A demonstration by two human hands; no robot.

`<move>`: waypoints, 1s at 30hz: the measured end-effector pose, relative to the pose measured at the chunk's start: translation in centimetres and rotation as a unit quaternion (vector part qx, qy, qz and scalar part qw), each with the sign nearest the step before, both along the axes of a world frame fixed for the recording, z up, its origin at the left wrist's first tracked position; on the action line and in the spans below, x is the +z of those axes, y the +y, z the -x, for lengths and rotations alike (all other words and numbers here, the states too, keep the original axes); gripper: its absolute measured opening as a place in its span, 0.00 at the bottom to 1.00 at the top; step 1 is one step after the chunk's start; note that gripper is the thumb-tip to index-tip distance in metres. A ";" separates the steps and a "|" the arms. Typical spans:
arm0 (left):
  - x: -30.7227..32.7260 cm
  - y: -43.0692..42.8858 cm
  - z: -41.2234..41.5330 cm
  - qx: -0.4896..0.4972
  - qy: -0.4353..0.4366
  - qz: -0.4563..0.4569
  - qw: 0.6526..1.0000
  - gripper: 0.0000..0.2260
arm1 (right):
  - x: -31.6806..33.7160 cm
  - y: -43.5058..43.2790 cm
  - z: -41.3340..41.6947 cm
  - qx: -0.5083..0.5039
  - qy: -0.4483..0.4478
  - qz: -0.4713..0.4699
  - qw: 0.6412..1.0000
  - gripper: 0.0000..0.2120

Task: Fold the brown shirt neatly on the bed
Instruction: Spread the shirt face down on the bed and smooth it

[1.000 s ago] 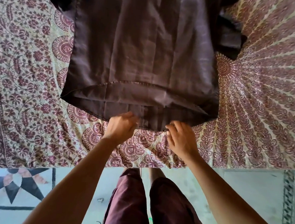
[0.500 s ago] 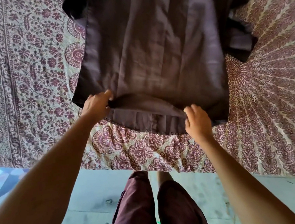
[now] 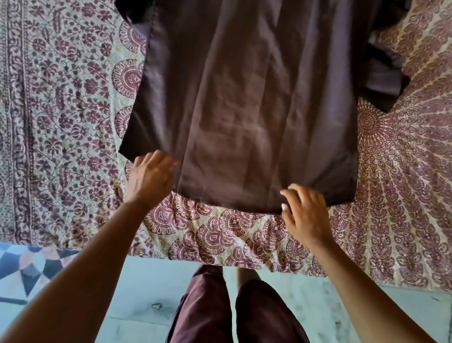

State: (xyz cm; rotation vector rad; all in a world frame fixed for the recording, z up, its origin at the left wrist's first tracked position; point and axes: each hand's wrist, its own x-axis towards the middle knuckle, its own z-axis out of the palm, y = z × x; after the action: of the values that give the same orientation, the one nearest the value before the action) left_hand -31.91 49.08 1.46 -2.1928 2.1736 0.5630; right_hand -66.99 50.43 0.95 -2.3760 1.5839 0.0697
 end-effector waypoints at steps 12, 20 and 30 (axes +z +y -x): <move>-3.3 1.5 -1.1 0.140 -0.042 -0.122 0.982 0.31 | -1.9 2.1 2.1 -0.257 0.118 -0.159 0.946 0.41; -1.5 -0.8 1.7 0.162 -0.035 -0.098 0.981 0.30 | -1.2 1.0 1.9 -0.276 0.092 -0.133 0.947 0.36; -2.5 -4.6 0.5 0.241 -0.002 -0.127 0.962 0.29 | -2.1 -3.3 2.2 -0.415 0.089 -0.126 0.897 0.39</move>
State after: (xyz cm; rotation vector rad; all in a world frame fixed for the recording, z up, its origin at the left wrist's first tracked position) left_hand -32.41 44.47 -1.08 -2.5587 1.4471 0.7907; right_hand -69.19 47.16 -1.18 -1.3779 2.3681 0.2954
